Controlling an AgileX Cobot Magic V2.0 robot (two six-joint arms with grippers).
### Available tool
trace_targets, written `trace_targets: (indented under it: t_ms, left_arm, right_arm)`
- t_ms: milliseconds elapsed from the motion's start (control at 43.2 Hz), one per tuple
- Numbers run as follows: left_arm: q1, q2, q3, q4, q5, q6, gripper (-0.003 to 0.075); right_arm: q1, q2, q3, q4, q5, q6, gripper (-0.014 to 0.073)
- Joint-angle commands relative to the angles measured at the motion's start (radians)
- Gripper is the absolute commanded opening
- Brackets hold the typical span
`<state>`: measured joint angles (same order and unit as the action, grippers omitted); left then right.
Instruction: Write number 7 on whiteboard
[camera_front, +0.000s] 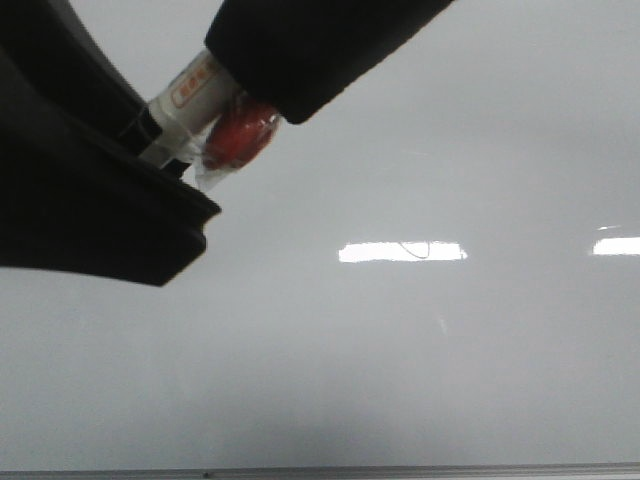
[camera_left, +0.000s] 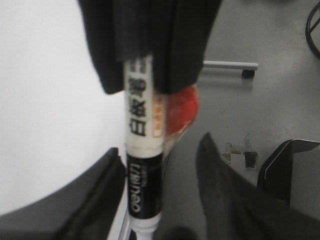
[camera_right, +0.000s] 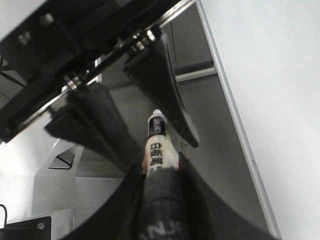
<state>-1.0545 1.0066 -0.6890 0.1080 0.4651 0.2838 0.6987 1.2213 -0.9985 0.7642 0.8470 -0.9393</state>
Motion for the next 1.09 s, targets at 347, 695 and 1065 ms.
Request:
trace_targets:
  t_ms: [347, 695, 1065]
  left_arm:
    - [-0.006, -0.405, 0.138, -0.003, -0.075, -0.094, 0.0299]
    - [-0.006, -0.822, 0.288, -0.037, -0.062, -0.114, -0.0020]
    - [-0.006, -0.842, 0.293, -0.037, -0.068, -0.114, -0.0020]
  right_arm:
    - [-0.174, -0.073, 0.075, -0.001, -0.224, 0.001, -0.0069]
    - [-0.230, -0.087, 0.146, 0.157, -0.453, 0.001, -0.0069]
    - [-0.230, 0.210, -0.124, 0.193, -0.446, 0.001, -0.0069]
